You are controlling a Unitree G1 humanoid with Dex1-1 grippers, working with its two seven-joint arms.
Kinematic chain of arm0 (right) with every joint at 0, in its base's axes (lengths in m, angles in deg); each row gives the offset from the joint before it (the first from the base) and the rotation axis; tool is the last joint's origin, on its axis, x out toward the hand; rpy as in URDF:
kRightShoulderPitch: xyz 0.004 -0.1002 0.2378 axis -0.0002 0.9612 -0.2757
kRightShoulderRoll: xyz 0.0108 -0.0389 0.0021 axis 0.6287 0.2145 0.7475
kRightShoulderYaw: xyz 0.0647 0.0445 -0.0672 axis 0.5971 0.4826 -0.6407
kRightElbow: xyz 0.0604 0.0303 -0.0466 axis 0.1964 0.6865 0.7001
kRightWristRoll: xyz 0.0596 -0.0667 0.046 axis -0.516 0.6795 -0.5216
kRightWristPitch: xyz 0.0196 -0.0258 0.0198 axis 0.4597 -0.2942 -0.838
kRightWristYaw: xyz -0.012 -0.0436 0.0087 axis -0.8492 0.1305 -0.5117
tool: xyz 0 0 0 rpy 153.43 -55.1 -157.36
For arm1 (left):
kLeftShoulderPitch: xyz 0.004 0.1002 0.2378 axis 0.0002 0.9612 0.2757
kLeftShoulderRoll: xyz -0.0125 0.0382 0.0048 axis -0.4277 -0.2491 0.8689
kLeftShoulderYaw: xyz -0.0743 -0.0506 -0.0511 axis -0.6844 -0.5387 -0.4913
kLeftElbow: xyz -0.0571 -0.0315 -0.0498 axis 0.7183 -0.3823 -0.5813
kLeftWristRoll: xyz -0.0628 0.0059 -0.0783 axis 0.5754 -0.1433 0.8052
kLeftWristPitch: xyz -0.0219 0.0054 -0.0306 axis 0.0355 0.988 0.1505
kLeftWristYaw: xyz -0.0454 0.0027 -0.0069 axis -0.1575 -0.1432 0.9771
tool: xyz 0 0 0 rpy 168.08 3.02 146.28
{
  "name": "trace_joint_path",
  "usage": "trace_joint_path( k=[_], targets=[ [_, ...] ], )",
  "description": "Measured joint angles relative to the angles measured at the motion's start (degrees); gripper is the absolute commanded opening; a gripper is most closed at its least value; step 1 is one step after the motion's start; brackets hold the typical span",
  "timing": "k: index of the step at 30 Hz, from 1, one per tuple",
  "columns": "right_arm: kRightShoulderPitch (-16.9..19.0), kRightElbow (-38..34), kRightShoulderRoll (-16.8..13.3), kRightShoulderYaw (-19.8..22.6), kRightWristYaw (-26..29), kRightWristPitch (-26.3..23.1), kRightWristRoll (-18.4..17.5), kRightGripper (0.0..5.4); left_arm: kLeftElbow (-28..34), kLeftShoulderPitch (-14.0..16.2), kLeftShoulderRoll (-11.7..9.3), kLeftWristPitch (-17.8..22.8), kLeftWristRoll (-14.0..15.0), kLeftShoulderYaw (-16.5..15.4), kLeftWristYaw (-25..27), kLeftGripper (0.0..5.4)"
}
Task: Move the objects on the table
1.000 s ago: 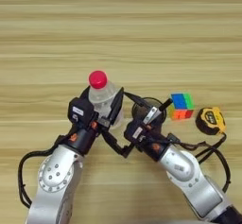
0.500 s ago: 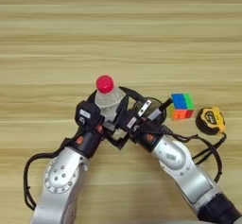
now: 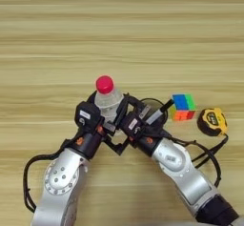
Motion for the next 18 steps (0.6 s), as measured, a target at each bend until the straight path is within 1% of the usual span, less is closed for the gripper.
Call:
trace_joint_path(
  k=[4,7,11,16,17,18],
  targets=[
    [0.1,-0.5,0.0,-0.2,0.5,0.5,-0.5,5.4,-0.1,0.0,0.0,0.0,0.0,0.0,0.0,3.16],
    [0.6,-2.1,0.1,-0.4,1.0,0.6,-0.9,5.08,-0.5,-0.1,0.1,-0.1,0.0,-0.1,0.0,3.16],
    [1.0,-2.4,0.1,-0.3,1.2,0.6,-1.2,4.63,-0.5,-0.1,0.1,-0.2,0.0,-0.1,0.0,3.16],
    [1.2,-2.4,0.1,0.0,2.2,0.2,-3.1,4.19,-0.5,-0.2,0.2,-0.3,0.0,-0.1,0.0,3.16],
    [1.3,-2.5,0.1,0.0,2.3,-0.1,-3.3,3.98,-0.6,-0.2,0.2,-0.3,0.0,-0.1,0.0,3.16],
    [1.3,-2.5,0.2,0.1,2.3,-0.2,-3.5,3.94,-0.6,-0.2,0.2,-0.3,0.0,-0.1,0.0,3.16]
  ],
)
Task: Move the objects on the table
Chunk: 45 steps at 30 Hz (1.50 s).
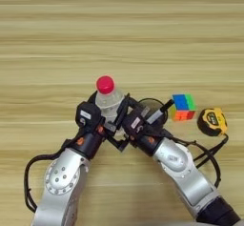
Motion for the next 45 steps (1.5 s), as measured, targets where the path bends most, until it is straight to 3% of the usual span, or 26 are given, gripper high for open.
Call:
trace_joint_path(
  k=[7,24,28,45],
  targets=[
    [0.1,0.0,0.1,0.0,0.2,-0.4,-0.8,3.56,0.0,0.0,0.0,0.0,0.0,0.0,0.0,3.16],
    [0.1,0.0,0.2,0.1,0.4,-0.6,-0.9,3.5,-0.1,0.0,0.1,0.0,0.0,0.0,-0.1,3.16],
    [0.1,0.0,0.2,0.2,0.5,-0.8,-1.0,3.45,-0.1,0.0,0.2,0.0,-0.4,0.0,-0.4,3.78],
    [0.5,1.5,0.4,2.6,-1.8,-1.6,-0.3,3.17,-0.1,-0.4,0.4,-0.9,-0.8,-1.0,-0.6,5.4]
  ],
)
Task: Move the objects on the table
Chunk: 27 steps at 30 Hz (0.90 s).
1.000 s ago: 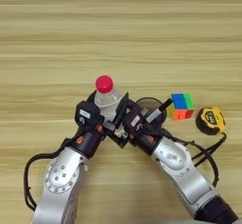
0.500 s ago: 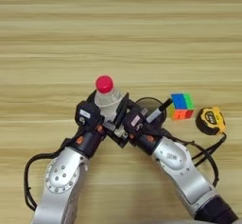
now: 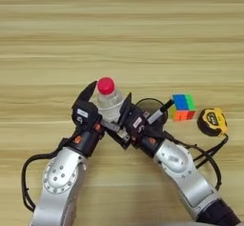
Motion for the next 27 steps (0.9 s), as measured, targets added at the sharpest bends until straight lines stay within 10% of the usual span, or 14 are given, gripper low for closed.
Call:
trace_joint_path(
  k=[20,27],
  targets=[
    [-6.4,3.5,2.0,6.2,-4.3,0.0,-0.7,3.15,0.0,-0.3,0.0,-0.5,0.4,0.1,0.6,5.4],
    [-5.9,2.5,2.0,6.3,-0.9,0.2,-6.2,3.15,0.0,-0.6,0.1,-0.5,0.4,0.1,0.6,5.4]
  ],
)
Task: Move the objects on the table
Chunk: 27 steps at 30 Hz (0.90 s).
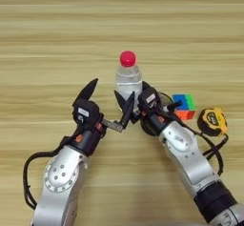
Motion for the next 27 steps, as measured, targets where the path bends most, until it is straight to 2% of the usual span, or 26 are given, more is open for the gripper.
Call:
trace_joint_path(
  k=[1,4,14,22,27],
  targets=[
    [0.5,-1.5,0.0,0.1,1.5,0.0,-2.4,3.15,0.0,-0.1,0.0,0.0,0.0,0.0,0.0,5.4],
    [0.8,-3.1,0.0,0.2,2.6,-0.1,-4.4,3.15,0.0,-0.1,0.1,0.0,0.0,0.0,0.0,5.4],
    [2.3,-10.5,0.0,2.2,1.0,-2.7,-5.6,3.15,0.4,-0.6,0.7,-1.3,0.6,-0.2,-0.1,5.4],
    [2.4,-17.2,0.0,4.8,-1.3,-3.0,-5.5,3.15,0.0,-0.4,0.7,-1.2,0.8,-1.1,-0.5,5.4],
    [2.3,-17.8,-0.4,7.0,-2.6,-3.7,-5.2,3.15,0.1,-0.4,0.8,-1.3,1.0,-1.9,-0.7,5.4]
  ],
)
